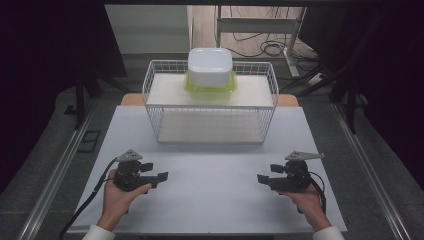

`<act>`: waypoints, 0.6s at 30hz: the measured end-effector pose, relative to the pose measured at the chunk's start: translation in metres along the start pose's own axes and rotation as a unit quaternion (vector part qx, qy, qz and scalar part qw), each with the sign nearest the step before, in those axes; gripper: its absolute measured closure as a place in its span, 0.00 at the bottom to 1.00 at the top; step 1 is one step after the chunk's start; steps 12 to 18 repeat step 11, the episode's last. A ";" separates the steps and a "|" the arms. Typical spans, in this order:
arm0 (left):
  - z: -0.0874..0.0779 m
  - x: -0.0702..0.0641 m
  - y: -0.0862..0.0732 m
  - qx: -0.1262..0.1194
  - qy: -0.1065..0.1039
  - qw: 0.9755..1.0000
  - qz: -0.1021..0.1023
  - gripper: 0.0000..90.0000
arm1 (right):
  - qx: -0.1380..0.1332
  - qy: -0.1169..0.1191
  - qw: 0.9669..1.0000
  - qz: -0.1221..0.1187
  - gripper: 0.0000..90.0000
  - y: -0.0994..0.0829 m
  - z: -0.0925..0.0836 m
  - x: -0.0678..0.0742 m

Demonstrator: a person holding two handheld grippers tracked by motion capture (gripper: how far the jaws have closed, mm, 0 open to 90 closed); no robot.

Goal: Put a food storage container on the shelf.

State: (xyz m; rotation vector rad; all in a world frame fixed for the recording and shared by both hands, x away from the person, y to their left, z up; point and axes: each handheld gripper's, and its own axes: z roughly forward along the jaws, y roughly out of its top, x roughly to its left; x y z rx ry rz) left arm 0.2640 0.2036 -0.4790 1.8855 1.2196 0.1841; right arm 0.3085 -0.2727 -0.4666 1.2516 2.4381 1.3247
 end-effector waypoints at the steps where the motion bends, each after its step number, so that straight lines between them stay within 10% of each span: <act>1: 0.001 0.000 0.000 0.003 0.002 1.000 0.002 0.27 | -0.003 -0.002 1.000 0.004 0.25 0.000 -0.001 0.000; 18: 0.003 0.002 0.000 0.006 0.008 1.000 0.001 0.26 | -0.028 -0.012 0.999 0.012 0.23 0.000 -0.007 -0.006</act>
